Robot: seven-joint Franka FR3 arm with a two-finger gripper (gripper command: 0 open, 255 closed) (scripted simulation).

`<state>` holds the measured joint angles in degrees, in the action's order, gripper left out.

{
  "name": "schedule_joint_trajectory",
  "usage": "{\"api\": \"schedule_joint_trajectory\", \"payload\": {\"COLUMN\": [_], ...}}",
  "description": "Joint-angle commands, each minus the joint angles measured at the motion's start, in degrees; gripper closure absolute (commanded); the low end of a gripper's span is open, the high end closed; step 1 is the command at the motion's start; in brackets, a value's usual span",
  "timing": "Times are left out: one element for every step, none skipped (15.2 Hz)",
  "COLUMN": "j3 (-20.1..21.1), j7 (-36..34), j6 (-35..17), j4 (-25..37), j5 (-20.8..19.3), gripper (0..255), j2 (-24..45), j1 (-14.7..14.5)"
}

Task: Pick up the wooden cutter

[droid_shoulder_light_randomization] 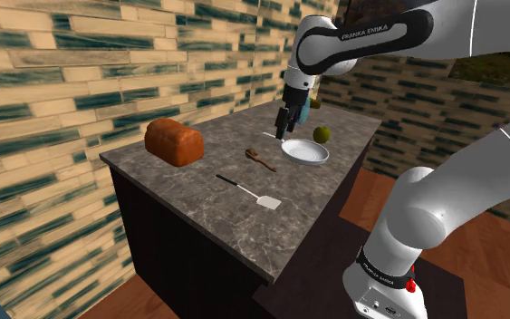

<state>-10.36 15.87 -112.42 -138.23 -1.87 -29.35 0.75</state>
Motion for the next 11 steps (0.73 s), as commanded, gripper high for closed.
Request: {"api": "schedule_joint_trajectory", "payload": {"j3": [-1.2, -1.8, -2.4, -2.9, -3.5, -4.0, -4.5, -5.0, -5.5, -6.0, -6.4], "j7": [1.6, 2.4, 3.1, 3.9, 4.7, 5.6, 6.4, 7.3, 8.3, 9.2, 10.2], "j6": [-3.6, -5.3, -6.9, -8.6, -10.2, -11.7, -13.2, -14.6, -16.0, -17.4, -18.6], "j4": [-0.1, 0.1, 0.4, 0.8, 1.3, 1.9, 2.5, 3.2, 4.0, 4.9, 5.8], "j5": [-0.4, -0.5, -0.5, -0.4, -0.3, -0.1, 0.2, 0.5, 1.0, 1.5, 2.0], "gripper": [0, 0, 0, 0, 0, 0, 0, 0, 0, 0, 0], "j2": [3.2, 5.0, 6.9, 8.9, 10.9, 12.9, 14.9, 17.0, 19.2, 21.3, 23.5], "j1": [0.2, 0.3, 0.4, 0.4, 0.4, 0.4, 0.5, 0.5, 0.5, 0.5, 0.6]}}
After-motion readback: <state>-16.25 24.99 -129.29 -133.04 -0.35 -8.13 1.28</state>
